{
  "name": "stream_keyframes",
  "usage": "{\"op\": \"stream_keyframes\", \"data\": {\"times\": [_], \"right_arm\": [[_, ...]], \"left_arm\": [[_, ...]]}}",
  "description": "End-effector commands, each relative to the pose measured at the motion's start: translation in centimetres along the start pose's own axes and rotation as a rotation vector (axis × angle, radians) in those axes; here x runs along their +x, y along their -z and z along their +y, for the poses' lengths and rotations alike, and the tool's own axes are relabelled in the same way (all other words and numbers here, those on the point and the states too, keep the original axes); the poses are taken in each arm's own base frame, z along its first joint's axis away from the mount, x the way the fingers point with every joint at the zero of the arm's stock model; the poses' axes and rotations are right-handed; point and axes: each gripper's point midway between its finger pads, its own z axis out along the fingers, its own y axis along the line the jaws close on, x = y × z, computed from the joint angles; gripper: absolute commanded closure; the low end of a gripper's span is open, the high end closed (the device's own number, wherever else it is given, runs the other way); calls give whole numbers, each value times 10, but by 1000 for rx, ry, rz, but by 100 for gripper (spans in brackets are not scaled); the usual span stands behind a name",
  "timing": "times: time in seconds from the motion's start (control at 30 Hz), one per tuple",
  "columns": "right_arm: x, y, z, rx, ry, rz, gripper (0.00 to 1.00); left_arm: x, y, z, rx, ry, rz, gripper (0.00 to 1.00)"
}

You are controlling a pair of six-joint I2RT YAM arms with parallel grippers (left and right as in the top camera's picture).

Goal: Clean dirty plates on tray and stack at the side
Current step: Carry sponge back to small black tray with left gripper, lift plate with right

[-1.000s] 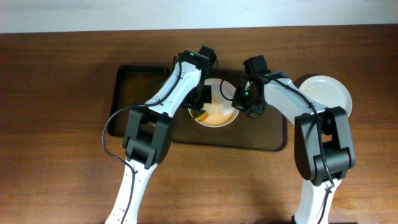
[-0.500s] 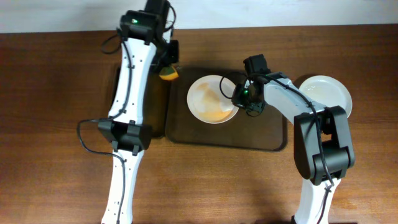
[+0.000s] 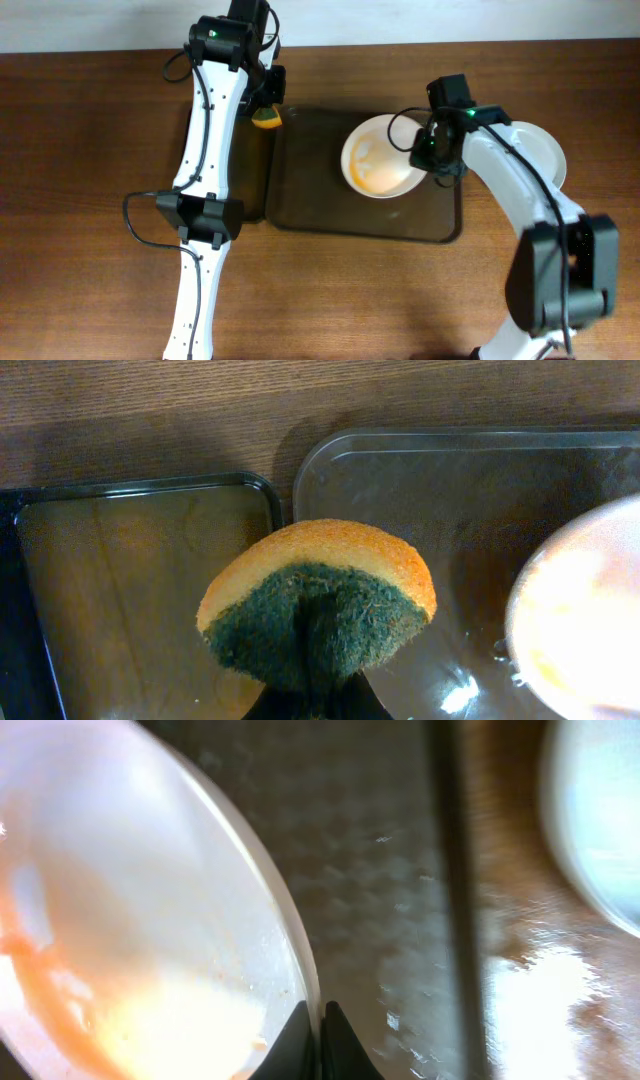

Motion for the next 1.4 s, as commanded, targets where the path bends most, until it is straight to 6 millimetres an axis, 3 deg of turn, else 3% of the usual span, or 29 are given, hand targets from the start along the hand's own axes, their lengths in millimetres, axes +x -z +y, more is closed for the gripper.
{"op": "stream_keyframes", "data": {"times": [0.0,0.1,0.23,0.33,0.47,0.63,0.73,0.8,0.83,0.9,1.0,1.07,1.1,1.17,1.23,1.3,1.37], "right_arm": [[-19,51,-28,282,73,-222,96],[-28,88,-28,457,134,-393,96],[-25,131,1,639,250,-611,96],[-17,174,25,787,316,-818,96],[-7,222,42,933,323,-1029,96],[-5,219,49,892,318,-1032,96],[-4,195,53,769,307,-951,96],[-5,160,51,625,288,-804,96],[-4,130,50,497,273,-656,96],[0,97,45,331,225,-470,96],[-7,62,13,59,30,-196,96],[-26,54,-35,-40,-122,-119,96],[-33,53,-58,-43,-185,-115,96],[-49,52,-135,18,-346,-136,96],[-50,49,-186,65,-456,-138,96],[-48,39,-235,107,-545,-132,96],[-46,24,-261,128,-600,-116,96]], "left_arm": [[-2,8,-1,-1,-23,-21,100],[-2,7,-1,-2,-23,-19,100],[-2,7,-1,-2,-24,-17,100],[-2,7,-1,-2,-23,-17,100],[-2,7,-1,-2,-23,-18,100],[-2,7,-1,-2,-23,-17,100],[-2,7,-1,-2,-23,-17,100],[-2,7,-1,-2,-23,-17,100],[-2,7,-1,-2,-23,-17,100],[-2,7,-1,-2,-23,-17,100],[-2,7,-1,-2,-23,-17,100],[-2,7,-1,-2,-23,-17,100],[-2,7,-1,-2,-23,-18,100],[-2,7,-1,-2,-23,-18,100],[-2,7,-1,-2,-23,-17,100],[-2,7,-1,-2,-23,-18,100],[-2,7,-1,-2,-23,-17,100]]}}
